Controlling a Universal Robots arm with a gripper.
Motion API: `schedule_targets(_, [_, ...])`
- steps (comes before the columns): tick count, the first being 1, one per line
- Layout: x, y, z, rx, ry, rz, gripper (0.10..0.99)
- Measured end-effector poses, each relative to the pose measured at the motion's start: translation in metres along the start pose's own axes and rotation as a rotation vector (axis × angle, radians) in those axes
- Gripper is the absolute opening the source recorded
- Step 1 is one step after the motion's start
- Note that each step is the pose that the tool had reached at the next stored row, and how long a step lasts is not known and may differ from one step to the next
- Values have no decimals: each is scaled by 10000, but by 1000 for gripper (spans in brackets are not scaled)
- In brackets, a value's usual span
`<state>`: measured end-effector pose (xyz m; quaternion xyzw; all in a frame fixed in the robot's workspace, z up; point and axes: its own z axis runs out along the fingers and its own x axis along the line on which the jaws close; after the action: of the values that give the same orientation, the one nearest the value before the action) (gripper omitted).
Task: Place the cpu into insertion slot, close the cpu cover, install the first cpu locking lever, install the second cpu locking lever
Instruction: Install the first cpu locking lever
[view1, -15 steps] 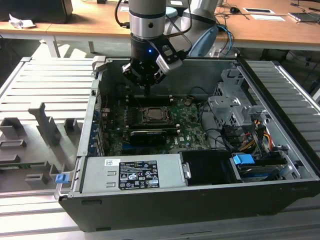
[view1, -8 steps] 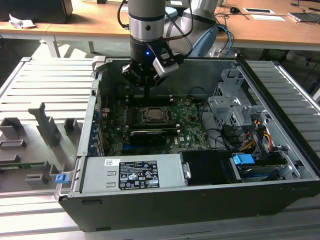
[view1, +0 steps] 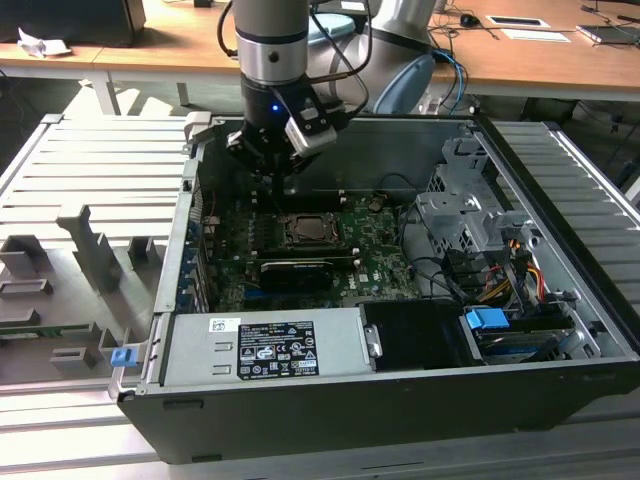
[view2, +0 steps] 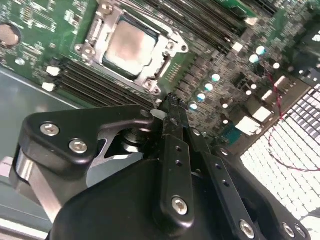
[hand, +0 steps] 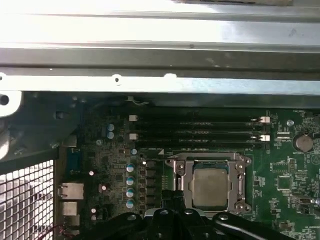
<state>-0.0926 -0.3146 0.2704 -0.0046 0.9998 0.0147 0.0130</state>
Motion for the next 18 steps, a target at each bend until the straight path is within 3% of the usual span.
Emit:
schedule_targets(5, [136,0,36,-6,-2,-4,106])
schedule_targets(7, [249,6,72,-7,-2,-4,106])
schedule_targets(18, [286,237,157,11,0,-6,106])
